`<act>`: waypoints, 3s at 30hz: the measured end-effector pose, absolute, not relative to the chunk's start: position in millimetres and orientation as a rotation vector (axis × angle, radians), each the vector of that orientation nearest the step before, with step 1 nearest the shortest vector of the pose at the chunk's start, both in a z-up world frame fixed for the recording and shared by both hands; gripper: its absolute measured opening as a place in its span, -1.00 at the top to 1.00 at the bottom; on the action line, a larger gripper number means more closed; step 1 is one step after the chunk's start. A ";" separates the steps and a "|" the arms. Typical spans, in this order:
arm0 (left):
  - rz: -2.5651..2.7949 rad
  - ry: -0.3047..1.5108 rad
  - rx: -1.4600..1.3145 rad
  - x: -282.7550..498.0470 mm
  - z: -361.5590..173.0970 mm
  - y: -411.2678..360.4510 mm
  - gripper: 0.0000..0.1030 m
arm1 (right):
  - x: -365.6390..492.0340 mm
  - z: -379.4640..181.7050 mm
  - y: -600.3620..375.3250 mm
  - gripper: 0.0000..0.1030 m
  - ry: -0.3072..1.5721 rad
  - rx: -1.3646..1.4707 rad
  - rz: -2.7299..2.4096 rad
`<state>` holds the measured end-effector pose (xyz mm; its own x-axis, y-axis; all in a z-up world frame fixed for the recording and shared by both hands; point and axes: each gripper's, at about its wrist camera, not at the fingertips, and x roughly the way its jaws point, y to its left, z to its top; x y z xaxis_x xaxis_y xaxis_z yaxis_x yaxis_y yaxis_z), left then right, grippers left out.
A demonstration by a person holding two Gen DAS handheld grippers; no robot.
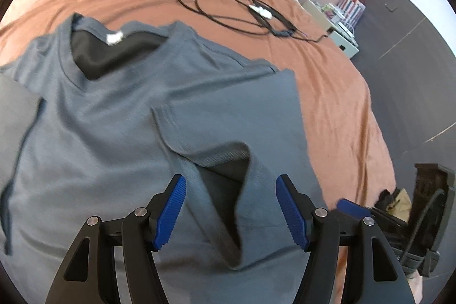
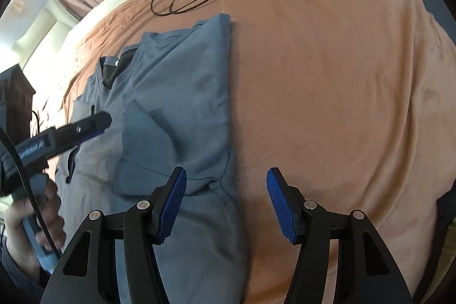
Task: Fold small clothes
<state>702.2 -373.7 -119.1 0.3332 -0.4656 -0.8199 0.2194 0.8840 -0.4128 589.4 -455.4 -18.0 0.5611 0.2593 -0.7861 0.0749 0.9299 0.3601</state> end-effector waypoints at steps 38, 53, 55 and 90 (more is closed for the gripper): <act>-0.586 1.264 -0.313 632.9 -152.1 -375.7 0.90 | 590.7 -21.5 -448.3 0.16 0.965 0.403 0.060; -0.465 1.173 -0.246 678.3 -108.0 -320.5 0.14 | 602.7 -25.1 -449.3 0.46 1.077 0.283 0.005; -0.437 1.156 -0.251 689.0 -104.3 -312.1 0.11 | 603.1 -15.6 -452.0 0.46 1.059 0.288 0.024; -0.447 1.115 -0.137 784.8 -160.3 -324.3 0.45 | 756.3 -25.8 -466.9 0.45 0.861 0.371 0.119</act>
<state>784.8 -324.3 -160.3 0.3622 -0.4135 -0.8354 0.2787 0.9033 -0.3263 756.3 -466.9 -25.8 0.6494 0.2501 -0.7181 0.0463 0.9296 0.3657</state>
